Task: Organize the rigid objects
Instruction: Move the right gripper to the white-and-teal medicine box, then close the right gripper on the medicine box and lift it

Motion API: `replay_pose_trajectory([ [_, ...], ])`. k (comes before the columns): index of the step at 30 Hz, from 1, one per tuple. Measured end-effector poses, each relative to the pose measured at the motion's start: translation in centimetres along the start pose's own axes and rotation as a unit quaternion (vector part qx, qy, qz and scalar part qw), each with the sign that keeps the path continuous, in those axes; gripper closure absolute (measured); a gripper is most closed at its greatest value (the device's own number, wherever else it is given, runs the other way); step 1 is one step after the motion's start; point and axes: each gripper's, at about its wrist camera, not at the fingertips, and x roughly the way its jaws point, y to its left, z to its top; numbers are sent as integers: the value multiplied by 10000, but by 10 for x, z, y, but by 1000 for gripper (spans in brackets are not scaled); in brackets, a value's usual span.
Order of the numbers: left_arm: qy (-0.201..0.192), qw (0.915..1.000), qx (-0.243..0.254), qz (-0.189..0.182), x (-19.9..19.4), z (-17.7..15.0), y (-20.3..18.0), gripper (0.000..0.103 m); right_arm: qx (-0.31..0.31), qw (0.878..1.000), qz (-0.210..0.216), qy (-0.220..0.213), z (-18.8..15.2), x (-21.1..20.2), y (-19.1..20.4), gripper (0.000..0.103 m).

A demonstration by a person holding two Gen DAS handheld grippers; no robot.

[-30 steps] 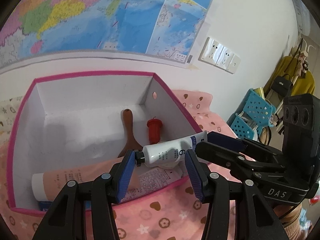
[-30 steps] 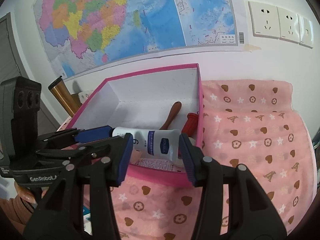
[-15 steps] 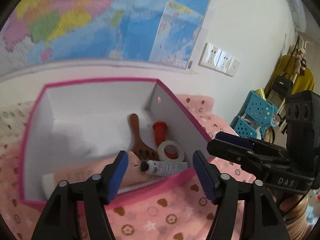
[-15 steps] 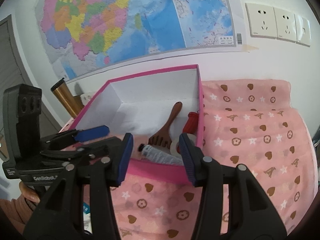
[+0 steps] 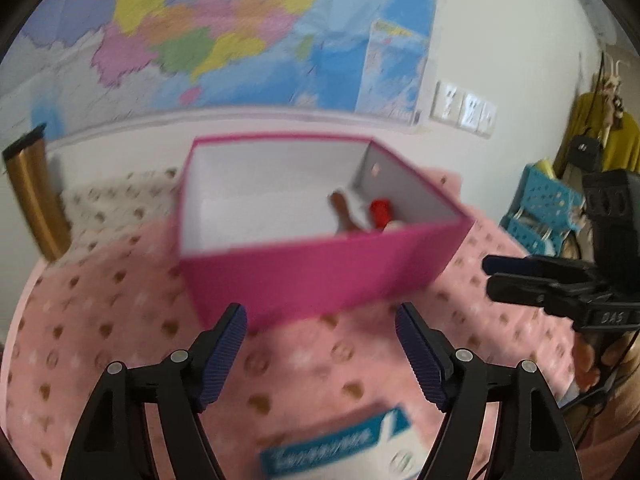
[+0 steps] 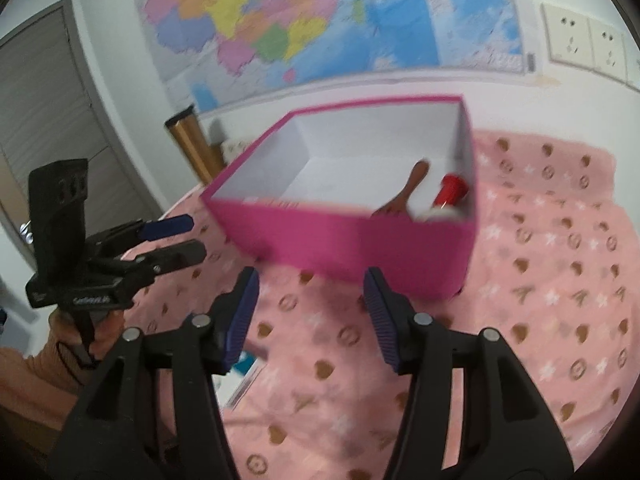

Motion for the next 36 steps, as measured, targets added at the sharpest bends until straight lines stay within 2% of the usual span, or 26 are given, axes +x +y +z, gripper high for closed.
replay_pose_trajectory([
  [7, 274, 9992, -248, 139, -10, -32, 16, 25, 87, 9978, 277, 596, -31, 28, 11, 47],
  [19, 680, 9967, -432, -36, -16, -73, 13, 26, 16, 9899, 672, 1252, -67, 62, 38, 47],
  [21, 753, 9959, -487, -86, -15, -78, 14, 27, 22, 9889, 721, 1301, -70, 64, 41, 47],
  [26, 906, 9944, -498, -219, -14, -88, 11, 34, 29, 9874, 798, 1367, -75, 66, 45, 47],
  [32, 1022, 9933, -474, -269, -14, -95, 8, 37, 58, 9869, 842, 1372, -76, 65, 48, 47],
  [36, 1074, 9923, -524, -321, -13, -98, 8, 37, 95, 9864, 869, 1393, -79, 67, 49, 53],
])
